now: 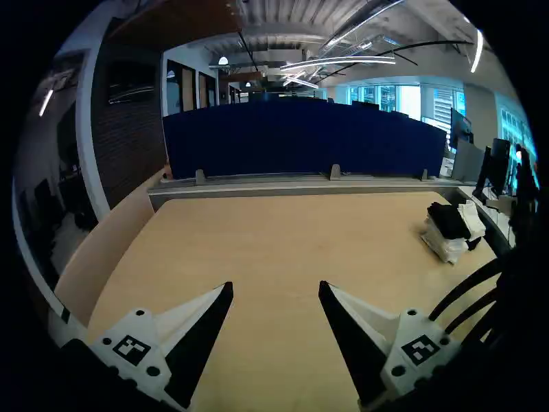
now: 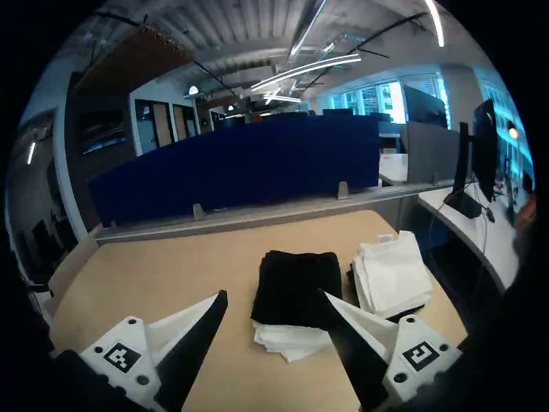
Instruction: Fold towel
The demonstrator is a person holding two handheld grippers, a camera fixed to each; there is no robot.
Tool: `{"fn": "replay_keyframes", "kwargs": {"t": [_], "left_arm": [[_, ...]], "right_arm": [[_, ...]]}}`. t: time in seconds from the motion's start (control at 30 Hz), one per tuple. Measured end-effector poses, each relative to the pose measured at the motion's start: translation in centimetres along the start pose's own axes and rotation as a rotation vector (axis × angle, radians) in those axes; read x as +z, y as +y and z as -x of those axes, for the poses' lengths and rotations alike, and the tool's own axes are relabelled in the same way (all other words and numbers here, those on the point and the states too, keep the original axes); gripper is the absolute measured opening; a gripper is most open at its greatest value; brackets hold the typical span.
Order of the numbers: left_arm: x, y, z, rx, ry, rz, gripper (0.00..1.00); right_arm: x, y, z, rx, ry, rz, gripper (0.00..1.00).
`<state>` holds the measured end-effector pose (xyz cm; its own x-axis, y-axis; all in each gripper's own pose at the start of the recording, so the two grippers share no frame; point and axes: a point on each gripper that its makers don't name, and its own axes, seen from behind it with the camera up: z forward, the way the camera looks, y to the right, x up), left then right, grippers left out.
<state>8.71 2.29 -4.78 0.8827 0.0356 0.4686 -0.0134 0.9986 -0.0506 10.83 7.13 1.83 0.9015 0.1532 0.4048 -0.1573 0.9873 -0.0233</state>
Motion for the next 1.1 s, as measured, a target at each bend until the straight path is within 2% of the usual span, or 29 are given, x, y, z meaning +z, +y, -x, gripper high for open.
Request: {"fn": "replay_keyframes", "kwargs": {"t": [0.13,0.3,0.5,0.6,0.8,0.9,1.1], "left_arm": [[-0.4,-0.3,-0.3,-0.004,0.014,0.013,0.92],[-0.8,-0.7,-0.8,-0.013,0.035,0.027,0.93],[-1.3,-1.2,-1.3,-0.013,0.062,0.039,0.92],[-1.5,-1.6,-1.5,-0.005,0.075,0.043,0.92],[-2.3,-2.7,-2.0,-0.015,0.107,0.038,0.93],[-2.5,-3.3,-2.1,-0.028,0.122,0.032,0.92],[-2.6,-5.1,-3.4,-0.046,0.182,0.008,0.93]], "right_arm": [[-2.6,-1.6,-0.1,0.029,0.039,-0.001,1.0],[-5.5,-3.5,-0.2,0.094,0.094,-0.001,1.0],[-8.0,-4.9,-0.5,0.161,0.15,-0.002,1.0],[-9.1,-5.4,-1.3,0.173,0.187,-0.005,1.0],[-10.4,-5.8,-2.4,0.151,0.223,-0.002,1.0],[-10.5,-5.7,-2.3,0.125,0.223,0.009,1.0],[-10.2,-6.9,-2.4,0.064,0.234,-0.006,1.0]]}}
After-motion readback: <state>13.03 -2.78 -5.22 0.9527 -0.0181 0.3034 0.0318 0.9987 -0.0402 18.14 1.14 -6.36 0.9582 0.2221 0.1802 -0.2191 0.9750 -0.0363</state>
